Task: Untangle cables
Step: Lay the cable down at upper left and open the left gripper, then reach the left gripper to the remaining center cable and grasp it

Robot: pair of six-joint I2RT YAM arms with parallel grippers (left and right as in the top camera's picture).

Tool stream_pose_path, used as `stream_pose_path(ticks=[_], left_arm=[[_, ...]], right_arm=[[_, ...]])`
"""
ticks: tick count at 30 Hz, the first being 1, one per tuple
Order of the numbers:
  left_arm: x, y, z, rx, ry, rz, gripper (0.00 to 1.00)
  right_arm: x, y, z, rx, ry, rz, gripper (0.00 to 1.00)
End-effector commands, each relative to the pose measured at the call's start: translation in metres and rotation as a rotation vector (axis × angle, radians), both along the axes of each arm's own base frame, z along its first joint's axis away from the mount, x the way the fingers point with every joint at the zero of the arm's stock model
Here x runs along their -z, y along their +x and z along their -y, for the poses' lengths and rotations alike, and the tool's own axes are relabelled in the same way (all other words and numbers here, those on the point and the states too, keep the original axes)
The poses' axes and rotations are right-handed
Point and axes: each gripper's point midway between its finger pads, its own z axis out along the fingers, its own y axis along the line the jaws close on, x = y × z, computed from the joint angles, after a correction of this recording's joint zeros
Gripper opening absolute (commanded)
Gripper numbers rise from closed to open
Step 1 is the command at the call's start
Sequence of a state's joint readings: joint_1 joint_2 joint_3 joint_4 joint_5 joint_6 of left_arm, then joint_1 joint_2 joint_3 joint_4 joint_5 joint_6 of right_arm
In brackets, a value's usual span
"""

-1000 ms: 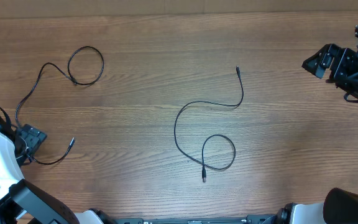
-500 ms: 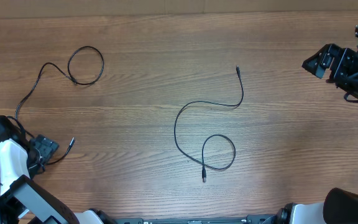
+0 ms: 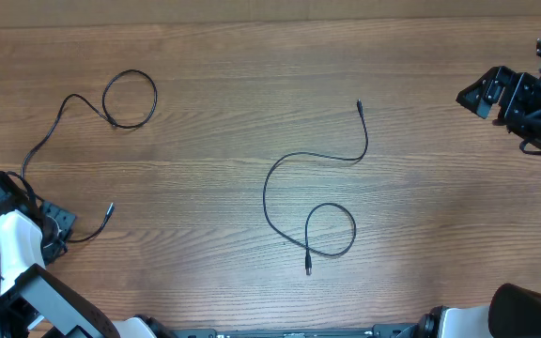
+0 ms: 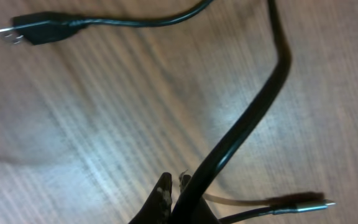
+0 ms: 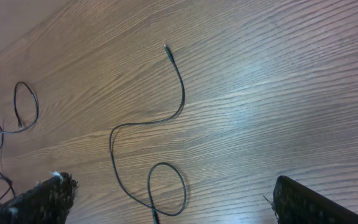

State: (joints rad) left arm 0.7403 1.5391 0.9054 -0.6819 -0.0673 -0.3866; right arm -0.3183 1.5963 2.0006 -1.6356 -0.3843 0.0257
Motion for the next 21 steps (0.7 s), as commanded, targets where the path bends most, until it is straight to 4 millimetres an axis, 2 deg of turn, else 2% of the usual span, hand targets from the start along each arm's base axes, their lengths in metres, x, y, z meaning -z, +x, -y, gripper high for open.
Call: stream_pose_path(ticks=[1, 4, 8, 11, 13, 17, 19, 21], left_arm=[[-0.001, 0.020, 0.013, 0.034, -0.078, 0.108, 0.04], [-0.014, 0.045, 0.023, 0.076, -0.145, 0.227, 0.04], [-0.053, 0.089, 0.027, 0.114, -0.179, 0.393, 0.04], [-0.091, 0.125, 0.031, 0.129, -0.153, 0.493, 0.04], [-0.121, 0.154, 0.039, 0.163, -0.125, 0.574, 0.04], [-0.168, 0.201, 0.057, 0.211, -0.047, 0.729, 0.04], [-0.187, 0.223, 0.069, 0.262, 0.009, 0.810, 0.04], [-0.197, 0.244, 0.084, 0.301, 0.064, 0.862, 0.04]], right_arm=[[0.000, 0.000, 0.000, -0.008, -0.013, 0.002, 1.00], [0.000, 0.000, 0.000, -0.008, -0.013, 0.002, 1.00], [0.000, 0.001, 0.000, -0.008, -0.014, 0.003, 1.00], [0.000, 0.001, 0.000, -0.008, -0.015, 0.006, 1.00], [0.000, 0.001, 0.000, -0.009, -0.015, 0.006, 1.00], [0.000, 0.001, 0.000, -0.009, -0.015, 0.006, 1.00], [0.000, 0.001, 0.000, -0.009, -0.015, 0.006, 1.00], [0.000, 0.001, 0.000, -0.008, -0.015, 0.005, 1.00]])
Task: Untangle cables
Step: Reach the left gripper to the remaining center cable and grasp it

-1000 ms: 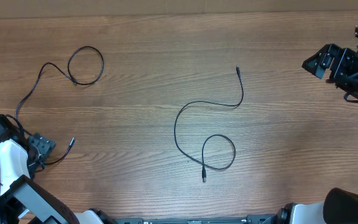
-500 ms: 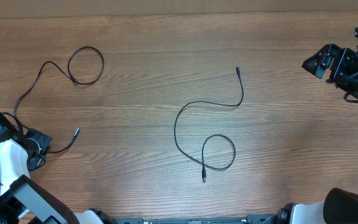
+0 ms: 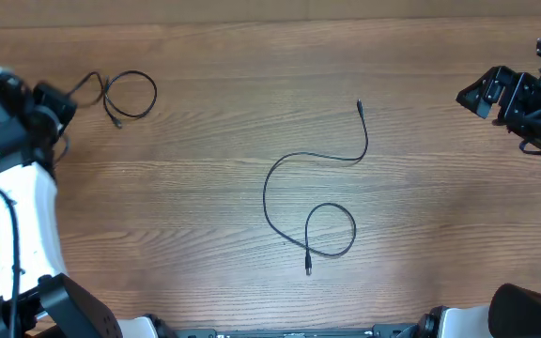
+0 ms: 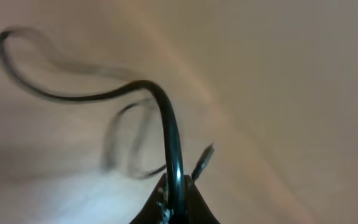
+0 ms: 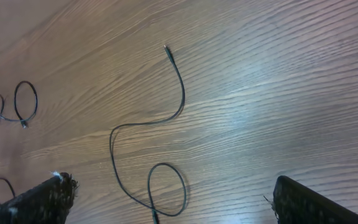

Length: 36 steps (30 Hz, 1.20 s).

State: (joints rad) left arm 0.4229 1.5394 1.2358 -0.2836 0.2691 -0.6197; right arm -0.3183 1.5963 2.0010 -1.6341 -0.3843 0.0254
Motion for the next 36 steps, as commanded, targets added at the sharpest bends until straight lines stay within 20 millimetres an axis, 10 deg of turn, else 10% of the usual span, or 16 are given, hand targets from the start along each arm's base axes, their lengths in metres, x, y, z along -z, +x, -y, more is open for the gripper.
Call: stream_pose_path(ticks=[1, 17, 20, 24, 36], left_arm=[[-0.011, 0.026, 0.022, -0.007, 0.029, 0.059, 0.04], [0.157, 0.067, 0.071, 0.075, -0.115, -0.220, 0.05], [0.164, 0.067, 0.075, 0.092, -0.133, -0.231, 0.26], [0.160, 0.069, 0.081, 0.124, -0.155, -0.214, 1.00], [0.126, 0.067, 0.113, 0.354, -0.163, -0.205, 1.00]], right_arm=[[0.000, 0.001, 0.000, -0.008, -0.014, 0.004, 1.00], [0.001, 0.000, 0.000, -0.008, -0.013, 0.000, 1.00], [0.001, 0.000, 0.000, -0.008, -0.013, -0.001, 1.00], [0.003, 0.000, 0.000, -0.008, -0.010, -0.009, 1.00], [0.020, 0.001, 0.003, -0.002, -0.014, -0.043, 1.00]])
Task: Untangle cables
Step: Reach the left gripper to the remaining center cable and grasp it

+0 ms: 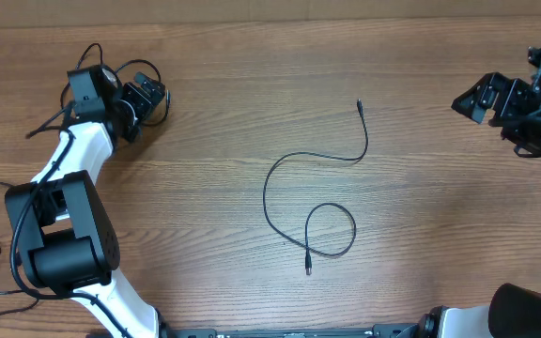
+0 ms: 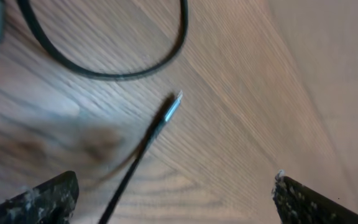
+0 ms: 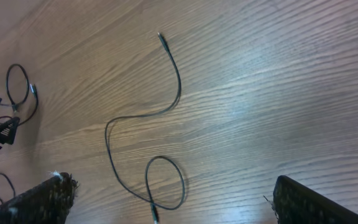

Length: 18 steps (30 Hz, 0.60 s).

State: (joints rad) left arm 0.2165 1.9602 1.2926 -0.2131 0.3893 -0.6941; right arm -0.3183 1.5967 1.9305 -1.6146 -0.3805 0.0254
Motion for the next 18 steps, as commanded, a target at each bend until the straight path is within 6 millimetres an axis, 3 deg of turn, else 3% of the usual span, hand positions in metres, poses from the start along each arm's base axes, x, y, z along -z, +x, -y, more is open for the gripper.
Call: stream_pose_path(ticks=[1, 4, 7, 12, 18], left_arm=[[-0.039, 0.006, 0.007, 0.128, 0.064, 0.082, 1.00], [-0.078, -0.003, 0.008, 0.192, 0.140, 0.106, 1.00], [-0.108, -0.036, -0.013, 0.101, 0.254, -0.006, 1.00], [-0.126, -0.077, -0.017, 0.082, 0.301, -0.098, 1.00], [-0.128, -0.100, 0.012, 0.263, 0.367, -0.131, 1.00]], right_arm=[[0.000, 0.002, 0.003, -0.004, -0.027, 0.008, 1.00], [0.000, 0.002, 0.003, -0.005, -0.028, 0.008, 1.00], [0.000, 0.002, 0.003, -0.005, -0.028, 0.008, 1.00], [0.000, 0.002, 0.003, -0.005, -0.027, 0.008, 1.00], [0.000, 0.002, 0.003, -0.005, -0.026, 0.008, 1.00]])
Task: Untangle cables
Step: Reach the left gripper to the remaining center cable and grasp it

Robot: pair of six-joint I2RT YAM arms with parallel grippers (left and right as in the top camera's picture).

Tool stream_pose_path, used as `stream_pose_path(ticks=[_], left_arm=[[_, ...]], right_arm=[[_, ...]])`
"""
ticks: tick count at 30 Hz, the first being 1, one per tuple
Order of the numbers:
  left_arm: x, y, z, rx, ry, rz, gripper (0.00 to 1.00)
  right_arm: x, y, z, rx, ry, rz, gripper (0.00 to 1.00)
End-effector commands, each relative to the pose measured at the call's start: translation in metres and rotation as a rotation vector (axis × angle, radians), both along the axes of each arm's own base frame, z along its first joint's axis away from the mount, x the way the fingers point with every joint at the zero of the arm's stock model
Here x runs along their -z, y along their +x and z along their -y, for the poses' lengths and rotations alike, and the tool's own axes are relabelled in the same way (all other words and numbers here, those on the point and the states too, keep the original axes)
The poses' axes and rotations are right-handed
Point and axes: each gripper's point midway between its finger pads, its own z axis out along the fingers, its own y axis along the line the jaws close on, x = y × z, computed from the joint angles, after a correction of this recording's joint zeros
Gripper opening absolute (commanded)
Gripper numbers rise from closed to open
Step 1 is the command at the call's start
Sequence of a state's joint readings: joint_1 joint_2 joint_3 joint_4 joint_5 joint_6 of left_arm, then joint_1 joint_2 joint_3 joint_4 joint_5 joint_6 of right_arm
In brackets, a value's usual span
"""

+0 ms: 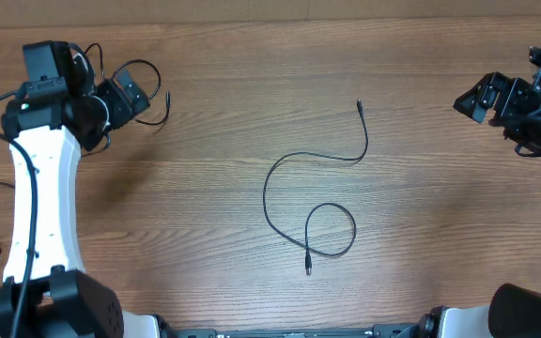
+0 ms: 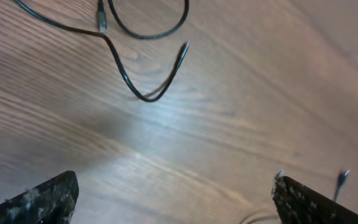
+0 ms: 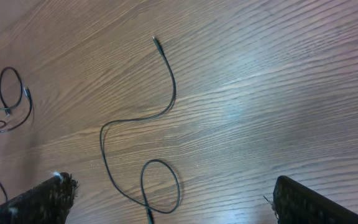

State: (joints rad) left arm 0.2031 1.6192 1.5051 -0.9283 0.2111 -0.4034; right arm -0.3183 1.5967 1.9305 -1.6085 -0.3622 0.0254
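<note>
Two thin black cables lie apart on the wooden table. One cable [image 1: 146, 65] is bunched in loops at the back left; in the left wrist view this cable [image 2: 145, 98] shows a plug tip pointing up. My left gripper [image 1: 125, 99] hovers open just left of it, nothing between its fingers [image 2: 42, 199]. The other cable [image 1: 266, 197] lies in an S with one closed loop at the table's middle, also seen as the S-shaped cable [image 3: 135, 117] in the right wrist view. My right gripper [image 1: 477, 94] hangs open at the far right, well away from both.
The table's back edge [image 1: 270, 21] runs just behind the left cable. The left arm's white links [image 1: 36, 207] stretch along the left side, with the arm's own black wires at the left edge. Bare wood lies between the two cables.
My left gripper, still open, has drawn back to the left and higher from the back-left cable, which now shows whole in its view. The right gripper and the middle cable are unchanged.
My left gripper was shut on the left cable near the front left corner, the cable stretched towards its loop at the back. Then it was at the back left, still shut on it. Then it stood open over the bunched cable, and now hovers beside it.
</note>
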Motion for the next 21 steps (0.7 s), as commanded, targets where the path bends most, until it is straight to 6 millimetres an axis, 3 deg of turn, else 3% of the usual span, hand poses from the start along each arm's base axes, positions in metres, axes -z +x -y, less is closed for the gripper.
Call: stream_pose_path(ticks=[1, 10, 11, 13, 18, 19, 21], left_arm=[[0.001, -0.006, 0.025, 0.171, 0.081, -0.022, 1.00], [0.007, -0.014, 0.147, 0.645, 0.137, 0.023, 1.00], [0.014, -0.018, 0.171, 0.738, 0.155, 0.026, 1.00], [0.024, -0.021, 0.193, 0.820, 0.169, 0.018, 1.00], [0.058, -0.025, 0.234, 0.930, 0.169, -0.030, 1.00], [0.077, -0.023, 0.248, 0.960, 0.168, -0.053, 1.00], [0.095, -0.020, 0.258, 0.973, 0.165, -0.069, 1.00]], right_arm=[[0.000, 0.001, -0.001, -0.011, -0.008, 0.007, 1.00], [0.000, 0.001, -0.001, -0.011, -0.007, 0.006, 1.00], [0.000, 0.001, -0.001, -0.011, -0.007, 0.006, 1.00], [0.000, 0.001, -0.001, -0.011, -0.008, 0.007, 1.00], [0.000, 0.001, -0.001, -0.011, -0.008, 0.007, 1.00], [0.000, 0.001, -0.001, -0.011, -0.008, 0.007, 1.00], [0.000, 0.001, -0.001, -0.011, -0.008, 0.007, 1.00]])
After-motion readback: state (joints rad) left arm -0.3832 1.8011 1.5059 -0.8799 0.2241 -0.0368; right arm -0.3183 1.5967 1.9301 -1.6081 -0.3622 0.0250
